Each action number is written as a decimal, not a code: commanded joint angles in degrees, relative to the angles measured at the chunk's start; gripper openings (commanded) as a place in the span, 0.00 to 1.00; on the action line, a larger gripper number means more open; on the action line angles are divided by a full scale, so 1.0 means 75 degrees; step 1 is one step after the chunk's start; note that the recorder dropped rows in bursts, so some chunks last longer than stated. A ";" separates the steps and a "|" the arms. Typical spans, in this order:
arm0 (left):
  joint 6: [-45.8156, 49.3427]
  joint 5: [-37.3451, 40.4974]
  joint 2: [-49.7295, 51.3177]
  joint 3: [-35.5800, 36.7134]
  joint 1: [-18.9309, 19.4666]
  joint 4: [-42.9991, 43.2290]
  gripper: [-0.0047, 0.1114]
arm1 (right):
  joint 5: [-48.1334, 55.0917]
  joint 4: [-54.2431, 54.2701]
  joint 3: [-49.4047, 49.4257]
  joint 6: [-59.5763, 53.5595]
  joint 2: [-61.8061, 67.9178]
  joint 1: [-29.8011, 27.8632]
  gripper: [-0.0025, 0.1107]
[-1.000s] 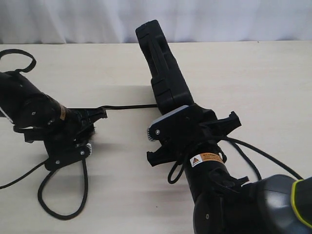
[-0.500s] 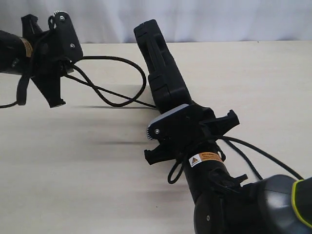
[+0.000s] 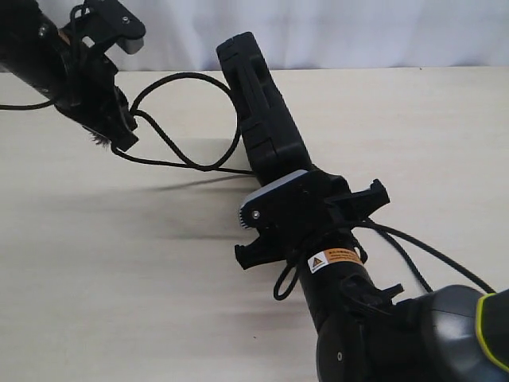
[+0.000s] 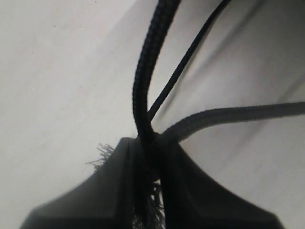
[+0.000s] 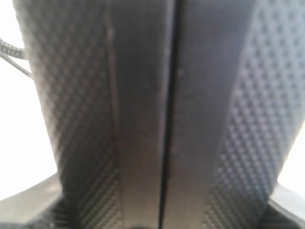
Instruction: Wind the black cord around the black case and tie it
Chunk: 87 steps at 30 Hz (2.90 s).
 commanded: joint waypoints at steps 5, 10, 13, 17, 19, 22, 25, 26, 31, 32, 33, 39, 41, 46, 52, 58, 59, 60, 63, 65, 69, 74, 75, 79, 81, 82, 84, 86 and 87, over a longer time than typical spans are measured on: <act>-0.0380 0.1057 -0.0007 -0.0982 0.0049 -0.0099 0.04 | -0.0303 -0.0243 0.0001 -0.0015 -0.0132 -0.0036 0.06; -0.0513 0.1757 0.0012 -0.1369 0.0800 -0.1410 0.04 | -0.0303 -0.0243 0.0001 -0.0015 -0.0132 -0.0036 0.06; -0.0670 0.2349 0.0506 -0.1334 0.0788 -0.2287 0.04 | -0.0306 -0.0259 0.0001 -0.0015 -0.0132 -0.0036 0.06; -0.0528 0.3036 0.1339 -0.1334 0.0586 -0.2340 0.04 | -0.0306 -0.0259 0.0001 -0.0015 -0.0132 -0.0036 0.06; 0.0210 0.3291 0.1533 -0.1334 0.0067 -0.2340 0.04 | -0.0306 -0.0259 0.0001 -0.0015 -0.0132 -0.0036 0.06; 0.1581 0.3145 0.1533 -0.1334 -0.0566 -0.2604 0.04 | -0.0306 -0.0259 0.0001 -0.0015 -0.0132 -0.0036 0.06; 0.3730 0.2175 0.1518 -0.1349 -0.0964 -0.2942 0.04 | -0.0306 -0.0259 0.0001 -0.0015 -0.0132 -0.0036 0.06; 0.4079 0.1712 0.1518 -0.1349 -0.0971 -0.2997 0.04 | -0.0306 -0.0259 0.0001 -0.0015 -0.0132 -0.0036 0.06; 0.4411 -0.0635 0.1518 -0.1349 -0.0971 -0.2879 0.04 | -0.0269 -0.0125 0.0001 -0.1122 -0.0132 -0.0036 0.06; 0.4425 -0.0760 0.1518 -0.1349 -0.0971 -0.2879 0.04 | -0.0269 -0.0073 0.0001 -0.1119 -0.0132 -0.0036 0.06; 0.4425 -0.0737 0.1518 -0.1349 -0.0971 -0.2913 0.04 | -0.0269 -0.0072 0.0001 -0.1136 -0.0132 -0.0036 0.06; 0.4425 -0.0724 0.1518 -0.1349 -0.0971 -0.3281 0.04 | 0.0508 -0.0072 -0.0015 -0.1238 -0.0362 0.0213 0.73; 0.4425 -0.0738 0.1518 -0.1349 -0.0971 -0.3281 0.04 | 0.0598 0.0423 -0.0015 -0.1452 -0.0665 0.0590 0.74; 0.4425 -0.0738 0.1518 -0.1349 -0.0971 -0.3281 0.04 | 0.0470 0.3047 -0.0015 -0.2899 -0.2217 0.1779 0.74; 0.4408 -0.0724 0.1518 -0.1349 -0.0971 -0.3281 0.04 | 0.1069 0.3496 -0.0015 -0.4472 -0.4376 0.1896 0.74; 0.4408 -0.0724 0.1518 -0.1349 -0.0971 -0.3281 0.04 | 0.3213 0.4248 -0.0973 -0.5618 -0.5458 -0.0981 0.61; 0.4408 -0.0724 0.1518 -0.1349 -0.0971 -0.3281 0.04 | 0.3760 0.4720 -0.1185 -0.6117 -0.5458 -0.1563 0.60; 0.4408 -0.0724 0.1518 -0.1349 -0.0971 -0.3281 0.04 | 0.4318 0.4805 -0.1371 -0.6641 -0.5386 -0.2145 0.60; 0.4408 -0.0724 0.1518 -0.1349 -0.0971 -0.3281 0.04 | 0.5643 0.4805 -0.1739 -0.6714 -0.4843 -0.3760 0.60; 0.4408 -0.0724 0.1518 -0.1349 -0.0971 -0.3281 0.04 | 0.6011 0.4805 -0.1928 -0.6844 -0.4395 -0.4328 0.60; 0.4408 -0.0724 0.1518 -0.1349 -0.0971 -0.3281 0.04 | 0.7418 0.4805 -0.2225 -0.6860 -0.3620 -0.5179 0.60; 0.4408 -0.0724 0.1518 -0.1349 -0.0971 -0.3281 0.04 | 1.0524 0.4499 -0.2660 -0.6110 -0.3161 -0.6101 0.60; 0.4408 -0.0724 0.1518 -0.1349 -0.0971 -0.3281 0.04 | 1.1223 0.3895 -0.2848 -0.5628 -0.3100 -0.6245 0.60; 0.4408 -0.0787 0.1518 -0.1349 -0.0971 -0.3281 0.04 | 1.4394 -0.0458 -0.4344 -0.2763 -0.2708 -0.6789 0.60; 0.4408 -0.0787 0.1518 -0.1349 -0.0971 -0.3281 0.04 | 1.4553 -0.2645 -0.5042 -0.0606 -0.2493 -0.6760 0.60; 0.4408 -0.0787 0.1518 -0.1349 -0.0971 -0.3281 0.04 | 1.4264 -0.4090 -0.5345 0.1150 -0.2375 -0.6695 0.60; 0.4408 -0.0787 0.1518 -0.1349 -0.0971 -0.3281 0.04 | 1.3916 -0.7023 -0.5687 0.4583 -0.2154 -0.6607 0.60; 0.4408 -0.0774 0.1518 -0.1349 -0.0971 -0.3281 0.04 | 1.3903 -0.8452 -0.5744 0.5811 -0.1916 -0.6565 0.60; 0.4408 -0.0774 0.1518 -0.1349 -0.0971 -0.3281 0.04 | 1.3934 -0.8471 -0.5744 0.5769 -0.1778 -0.6565 0.60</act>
